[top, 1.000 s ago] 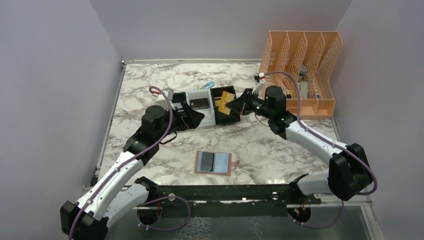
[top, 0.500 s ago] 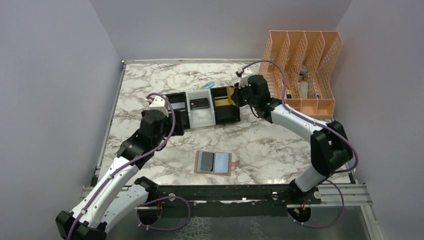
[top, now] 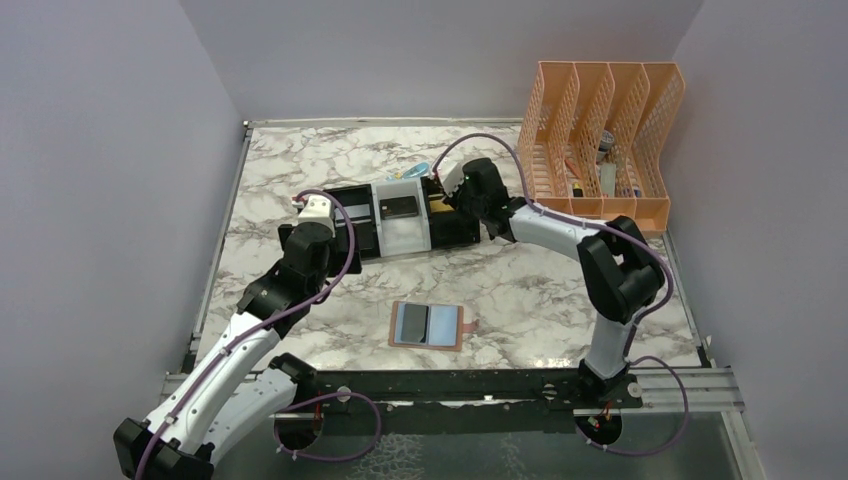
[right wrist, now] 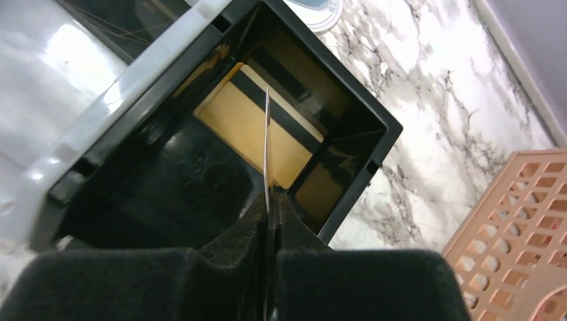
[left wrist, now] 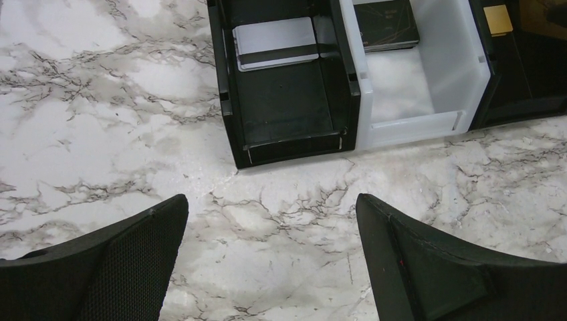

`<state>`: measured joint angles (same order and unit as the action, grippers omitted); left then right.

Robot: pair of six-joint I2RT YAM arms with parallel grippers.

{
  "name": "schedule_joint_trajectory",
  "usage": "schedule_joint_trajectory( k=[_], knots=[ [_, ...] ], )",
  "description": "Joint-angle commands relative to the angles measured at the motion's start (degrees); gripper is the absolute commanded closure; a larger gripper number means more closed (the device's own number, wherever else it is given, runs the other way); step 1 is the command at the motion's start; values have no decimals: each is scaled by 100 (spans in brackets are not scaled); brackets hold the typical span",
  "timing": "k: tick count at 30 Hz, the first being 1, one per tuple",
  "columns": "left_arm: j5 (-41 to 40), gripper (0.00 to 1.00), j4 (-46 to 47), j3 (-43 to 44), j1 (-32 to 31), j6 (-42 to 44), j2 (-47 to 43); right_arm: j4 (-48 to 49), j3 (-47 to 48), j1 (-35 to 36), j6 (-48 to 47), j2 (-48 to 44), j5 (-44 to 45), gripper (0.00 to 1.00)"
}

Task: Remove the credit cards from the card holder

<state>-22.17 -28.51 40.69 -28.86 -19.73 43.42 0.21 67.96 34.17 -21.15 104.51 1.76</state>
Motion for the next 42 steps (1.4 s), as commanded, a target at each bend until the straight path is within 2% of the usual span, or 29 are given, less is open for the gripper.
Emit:
schedule_joint_trajectory(
  k=[1,7,15,32,36,39,42],
  knots=[
    [-165,1,15,18,30,131,65,315,347,-4,-1074,459,426,99],
    [-276,1,5,23,34,136,88,1041,392,-1,-1624,788,677,99],
    [-263,1,15,27,52,144,113,1312,657,-1,-2334,1194,637,98],
    [-194,1,15,27,91,153,132,2189,541,27,-3188,1698,-211,94],
    [-180,1,17,27,99,153,151,1983,634,28,-3192,1724,-308,90],
    [-169,1,17,27,99,155,150,1750,656,28,-3180,1701,-419,80],
    [-156,1,29,27,100,162,174,1723,606,28,-3166,1679,-511,79]
  ],
)
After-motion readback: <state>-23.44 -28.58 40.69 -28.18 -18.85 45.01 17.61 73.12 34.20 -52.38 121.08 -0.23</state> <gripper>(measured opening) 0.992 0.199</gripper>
